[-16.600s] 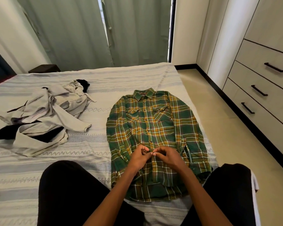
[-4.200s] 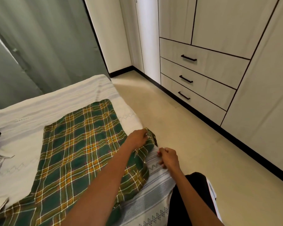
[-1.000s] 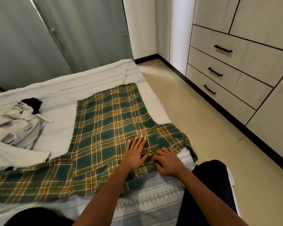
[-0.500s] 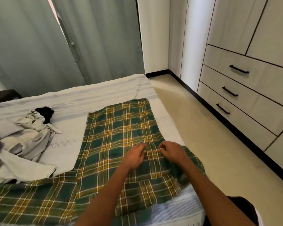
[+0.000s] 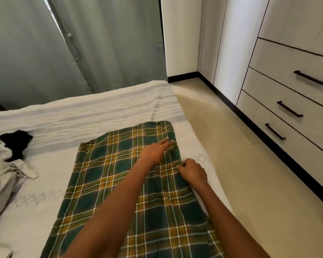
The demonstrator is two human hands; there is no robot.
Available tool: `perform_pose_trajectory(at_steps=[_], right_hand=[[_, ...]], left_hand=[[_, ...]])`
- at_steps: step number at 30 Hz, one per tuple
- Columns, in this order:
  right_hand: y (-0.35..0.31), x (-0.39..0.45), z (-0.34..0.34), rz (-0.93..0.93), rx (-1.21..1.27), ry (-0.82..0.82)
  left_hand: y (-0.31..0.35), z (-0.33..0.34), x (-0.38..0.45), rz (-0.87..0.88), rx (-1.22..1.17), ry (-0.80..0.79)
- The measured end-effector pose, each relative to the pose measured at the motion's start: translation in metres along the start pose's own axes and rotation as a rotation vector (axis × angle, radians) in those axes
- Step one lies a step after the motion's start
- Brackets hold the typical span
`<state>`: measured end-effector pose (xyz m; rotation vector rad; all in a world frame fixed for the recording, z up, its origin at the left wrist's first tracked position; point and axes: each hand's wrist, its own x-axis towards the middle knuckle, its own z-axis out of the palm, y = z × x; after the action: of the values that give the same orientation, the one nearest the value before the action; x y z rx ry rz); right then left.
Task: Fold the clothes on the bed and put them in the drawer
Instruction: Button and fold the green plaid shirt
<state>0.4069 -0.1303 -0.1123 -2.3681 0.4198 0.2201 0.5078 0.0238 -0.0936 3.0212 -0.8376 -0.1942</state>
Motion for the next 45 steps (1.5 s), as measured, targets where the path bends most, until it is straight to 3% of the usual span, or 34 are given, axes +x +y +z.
perform_pose_trajectory(at_steps=[6, 12, 14, 17, 22, 28, 33, 35, 37, 41, 45], right_hand=[[0.006, 0.034, 0.007, 0.026, 0.130, -0.002], [0.012, 0.015, -0.008, 0.053, 0.000, -0.095], [0.017, 0.004, -0.016, 0.068, -0.125, -0.173], [0.028, -0.026, -0.027, 0.114, -0.115, -0.345], [0.033, -0.068, -0.043, 0.059, -0.032, -0.441], [-0.001, -0.110, -0.022, -0.113, -0.125, -0.032], [-0.057, -0.133, 0.014, -0.278, -0.198, 0.053], [-0.075, -0.131, 0.038, -0.326, -0.234, 0.022], [-0.086, -0.127, 0.062, -0.336, -0.251, -0.082], [-0.091, -0.124, 0.088, -0.338, -0.239, -0.168], [-0.094, -0.117, 0.100, -0.348, -0.199, -0.149]], left_hand=[[-0.004, -0.006, 0.097, 0.312, 0.231, -0.099], [-0.016, -0.016, 0.121, 0.379, 0.411, 0.017], [-0.018, -0.018, 0.117, 0.383, 0.449, 0.081], [-0.021, -0.018, 0.099, 0.319, 0.423, 0.196], [-0.011, -0.028, 0.058, -0.082, -0.067, 0.211], [-0.020, -0.025, 0.041, -0.377, -0.627, 0.245], [-0.046, -0.010, 0.013, -0.623, -1.157, 0.542], [-0.062, 0.004, -0.003, -0.734, -1.278, 0.480], [-0.076, 0.013, -0.016, -0.758, -1.300, 0.352], [-0.099, 0.021, -0.021, -0.612, -1.082, 0.243], [-0.109, 0.019, -0.014, -0.584, -0.963, 0.381]])
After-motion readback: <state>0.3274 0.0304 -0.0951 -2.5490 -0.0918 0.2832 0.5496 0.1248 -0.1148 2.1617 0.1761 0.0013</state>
